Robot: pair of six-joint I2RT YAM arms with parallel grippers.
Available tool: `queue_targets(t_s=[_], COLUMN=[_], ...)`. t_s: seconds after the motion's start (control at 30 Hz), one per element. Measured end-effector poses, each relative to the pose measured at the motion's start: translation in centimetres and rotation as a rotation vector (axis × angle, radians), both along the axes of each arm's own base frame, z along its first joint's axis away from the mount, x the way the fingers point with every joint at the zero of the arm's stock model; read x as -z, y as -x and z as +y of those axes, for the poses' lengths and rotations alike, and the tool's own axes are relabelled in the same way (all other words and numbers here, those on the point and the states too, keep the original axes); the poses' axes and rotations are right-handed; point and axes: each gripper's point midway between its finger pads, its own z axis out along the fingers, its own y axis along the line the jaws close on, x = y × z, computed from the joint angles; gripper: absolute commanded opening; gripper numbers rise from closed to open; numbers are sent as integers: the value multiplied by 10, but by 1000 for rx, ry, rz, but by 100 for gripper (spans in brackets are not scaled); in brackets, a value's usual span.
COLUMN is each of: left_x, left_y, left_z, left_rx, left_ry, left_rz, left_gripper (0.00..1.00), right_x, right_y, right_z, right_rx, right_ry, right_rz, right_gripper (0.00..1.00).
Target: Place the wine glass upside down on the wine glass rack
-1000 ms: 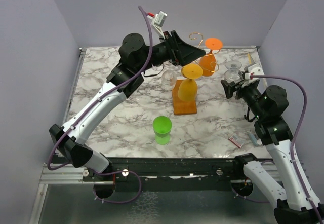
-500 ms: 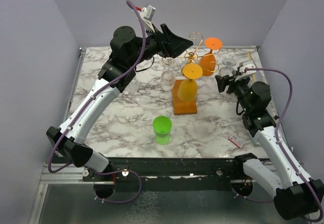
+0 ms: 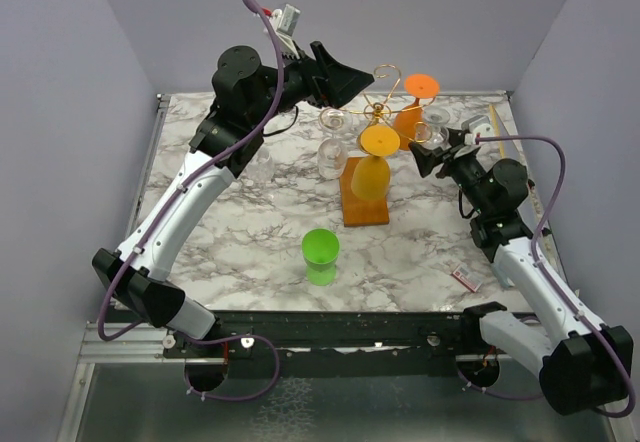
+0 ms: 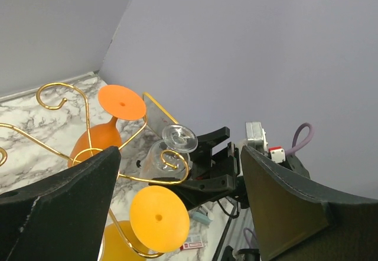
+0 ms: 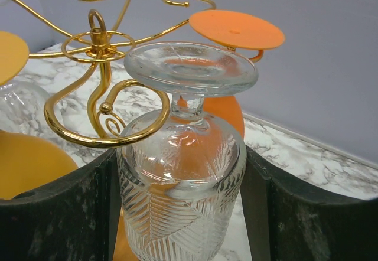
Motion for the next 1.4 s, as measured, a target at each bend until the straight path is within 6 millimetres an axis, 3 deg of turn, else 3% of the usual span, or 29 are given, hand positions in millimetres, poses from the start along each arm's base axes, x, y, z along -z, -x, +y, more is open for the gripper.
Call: queue_targets(t_s=[0.3, 0.83, 1.4], left_x=[13, 29, 48], left_y=[-10, -25, -37], left_z=[-2, -4, -18], left_rx=[-7, -16, 25], left_ry=[-20, -49, -77], left_rz=[25, 72, 111], left_gripper=[84, 83, 80], right_x=[12, 13, 17], right_y=[0, -4, 10], right_z=[16, 31, 48], right_rx=[-96, -183, -314], right_ry=[43, 88, 122], right_rz=[22, 46, 51], right_gripper=[19, 20, 22])
